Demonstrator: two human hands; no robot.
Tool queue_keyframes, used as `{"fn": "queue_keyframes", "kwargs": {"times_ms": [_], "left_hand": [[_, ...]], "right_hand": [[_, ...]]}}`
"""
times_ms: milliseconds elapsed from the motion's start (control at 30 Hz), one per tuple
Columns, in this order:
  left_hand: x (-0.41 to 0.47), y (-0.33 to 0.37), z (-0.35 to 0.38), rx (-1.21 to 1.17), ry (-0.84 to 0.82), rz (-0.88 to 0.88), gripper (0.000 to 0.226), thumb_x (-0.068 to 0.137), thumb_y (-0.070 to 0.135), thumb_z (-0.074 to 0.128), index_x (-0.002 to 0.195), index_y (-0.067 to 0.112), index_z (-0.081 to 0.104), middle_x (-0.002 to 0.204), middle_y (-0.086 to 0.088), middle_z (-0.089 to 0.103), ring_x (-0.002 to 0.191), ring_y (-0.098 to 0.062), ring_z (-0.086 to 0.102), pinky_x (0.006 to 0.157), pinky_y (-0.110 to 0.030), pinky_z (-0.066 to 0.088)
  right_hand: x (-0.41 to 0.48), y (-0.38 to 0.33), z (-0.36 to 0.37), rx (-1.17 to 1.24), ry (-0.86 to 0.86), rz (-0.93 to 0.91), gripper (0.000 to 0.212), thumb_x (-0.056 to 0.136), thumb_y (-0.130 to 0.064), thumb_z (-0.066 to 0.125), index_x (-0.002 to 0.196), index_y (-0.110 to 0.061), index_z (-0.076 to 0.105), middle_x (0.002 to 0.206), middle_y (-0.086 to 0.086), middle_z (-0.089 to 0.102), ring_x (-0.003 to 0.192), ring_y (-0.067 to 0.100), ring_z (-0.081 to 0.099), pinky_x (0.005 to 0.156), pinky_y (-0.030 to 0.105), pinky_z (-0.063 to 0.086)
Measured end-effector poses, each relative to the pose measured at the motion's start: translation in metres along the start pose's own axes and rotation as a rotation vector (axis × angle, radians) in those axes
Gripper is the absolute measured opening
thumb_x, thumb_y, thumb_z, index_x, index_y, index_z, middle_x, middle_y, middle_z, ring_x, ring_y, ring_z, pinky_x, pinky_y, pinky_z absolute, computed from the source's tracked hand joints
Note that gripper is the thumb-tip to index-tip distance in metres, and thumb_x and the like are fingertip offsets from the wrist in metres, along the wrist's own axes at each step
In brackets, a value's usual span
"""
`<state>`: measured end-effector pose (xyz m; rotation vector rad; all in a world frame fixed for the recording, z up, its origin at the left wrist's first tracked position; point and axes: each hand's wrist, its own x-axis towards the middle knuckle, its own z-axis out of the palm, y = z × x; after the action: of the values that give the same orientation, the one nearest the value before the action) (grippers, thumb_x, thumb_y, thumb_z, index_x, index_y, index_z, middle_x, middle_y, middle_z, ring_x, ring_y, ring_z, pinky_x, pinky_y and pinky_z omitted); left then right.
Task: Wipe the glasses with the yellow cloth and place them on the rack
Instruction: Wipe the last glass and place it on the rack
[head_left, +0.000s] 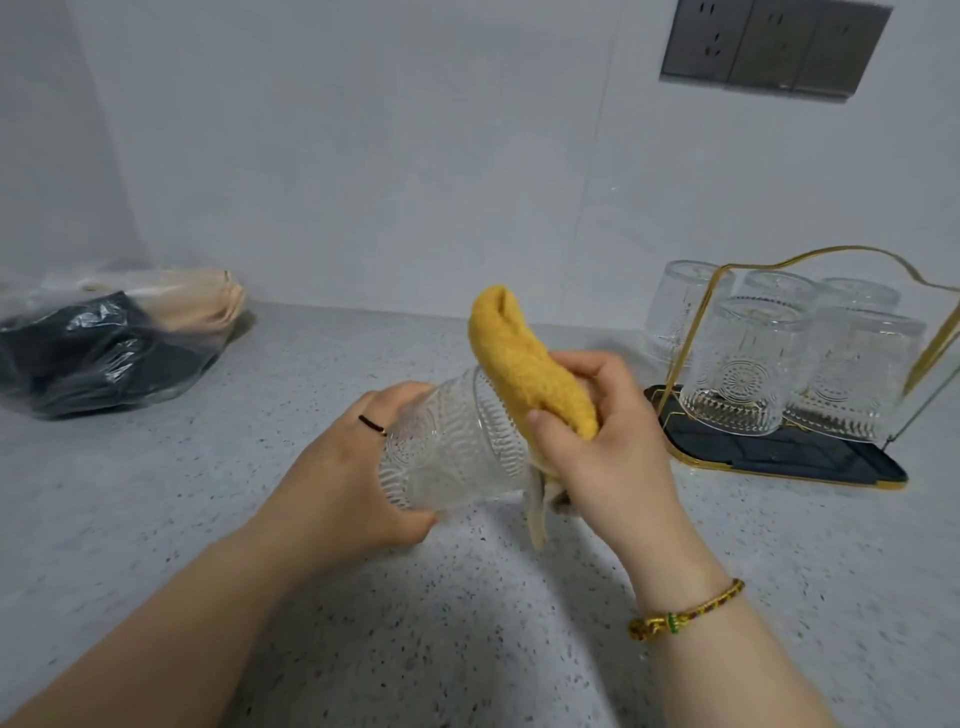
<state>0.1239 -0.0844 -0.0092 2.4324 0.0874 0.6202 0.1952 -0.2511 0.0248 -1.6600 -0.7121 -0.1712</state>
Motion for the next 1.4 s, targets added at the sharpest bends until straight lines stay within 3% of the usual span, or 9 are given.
{"fn": "queue_keyframes", "kwargs": {"times_ms": [133,300,467,633,900,1100,1167,1300,1400], "left_hand": [[0.001,-0.001,0.000,0.042,-0.013,0.005,0.093,0.057,0.023,0.083,0.133,0.037,0.032,0.112,0.021,0.039,0.100,-0.003,0.043,0.078,-0.013,0.032],[0.001,-0.003,-0.004,0.032,0.017,0.058,0.090,0.055,0.023,0.083,0.112,0.053,0.021,0.103,0.036,0.032,0.094,0.003,0.043,0.073,-0.002,0.032],[-0.002,0.003,0.001,0.006,-0.077,0.170,0.084,0.051,0.036,0.082,0.110,0.058,0.027,0.110,0.034,0.037,0.105,0.018,0.039,0.074,0.003,0.035],[-0.006,0.006,0.003,-0.016,-0.088,0.224,0.081,0.047,0.054,0.064,0.118,0.059,0.023,0.117,0.037,0.040,0.108,0.014,0.042,0.082,0.002,0.035],[-0.007,0.004,0.011,-0.048,-0.120,0.205,0.088,0.042,0.058,0.064,0.110,0.079,0.011,0.110,0.045,0.039,0.103,0.018,0.043,0.077,0.003,0.035],[-0.001,-0.006,0.010,0.176,0.093,0.345,0.097,0.041,0.036,0.083,0.123,0.044,0.032,0.107,0.028,0.046,0.097,0.018,0.038,0.065,0.002,0.034],[0.000,-0.011,0.013,0.189,0.123,0.379,0.097,0.045,0.030,0.083,0.125,0.041,0.031,0.113,0.018,0.045,0.099,0.014,0.036,0.079,-0.006,0.031],[0.000,0.002,0.010,-0.182,0.083,0.124,0.080,0.041,0.053,0.066,0.115,0.062,0.036,0.115,0.042,0.038,0.108,0.028,0.037,0.084,0.003,0.033],[0.004,0.004,0.005,-0.777,0.095,-0.248,0.059,0.052,0.069,0.062,0.106,0.045,0.054,0.115,0.025,0.056,0.113,0.004,0.053,0.096,-0.021,0.041]], "right_hand": [[-0.001,0.005,0.003,-0.106,-0.121,-0.046,0.033,0.081,-0.018,0.061,0.090,-0.042,0.041,0.085,-0.022,0.053,0.063,-0.010,0.051,0.054,0.007,0.041],[0.005,0.003,-0.010,0.195,-0.404,0.092,0.030,0.072,-0.053,0.049,0.099,-0.047,0.060,0.133,-0.023,0.043,0.121,-0.012,0.038,0.100,0.012,0.032],[0.012,0.011,-0.030,0.195,-0.318,0.050,0.019,0.075,-0.022,0.063,0.079,-0.040,0.068,0.099,-0.026,0.063,0.098,-0.004,0.058,0.080,0.012,0.047],[0.011,0.010,-0.025,0.167,-0.421,0.063,0.054,0.063,-0.023,0.068,0.108,-0.044,0.046,0.110,-0.021,0.055,0.097,-0.008,0.056,0.080,0.010,0.046],[0.012,0.011,-0.017,0.024,-0.316,0.152,0.023,0.074,-0.015,0.070,0.081,-0.031,0.055,0.077,-0.012,0.061,0.061,-0.008,0.056,0.059,0.006,0.045],[0.010,0.016,-0.007,0.068,-0.259,0.354,0.031,0.080,-0.026,0.063,0.056,-0.019,0.045,0.037,-0.016,0.045,0.036,-0.004,0.041,0.045,0.014,0.034],[0.010,0.018,-0.005,0.142,-0.223,0.402,0.027,0.080,-0.024,0.064,0.057,-0.021,0.048,0.036,-0.017,0.047,0.037,-0.004,0.044,0.046,0.014,0.035],[0.008,0.014,-0.004,0.223,-0.136,0.352,0.019,0.079,-0.016,0.066,0.068,-0.026,0.054,0.056,-0.015,0.058,0.049,-0.003,0.053,0.045,0.008,0.042],[0.005,0.006,0.002,0.260,-0.096,0.272,0.019,0.078,-0.011,0.066,0.075,-0.026,0.055,0.070,-0.010,0.060,0.048,-0.011,0.054,0.049,0.004,0.043]]}}
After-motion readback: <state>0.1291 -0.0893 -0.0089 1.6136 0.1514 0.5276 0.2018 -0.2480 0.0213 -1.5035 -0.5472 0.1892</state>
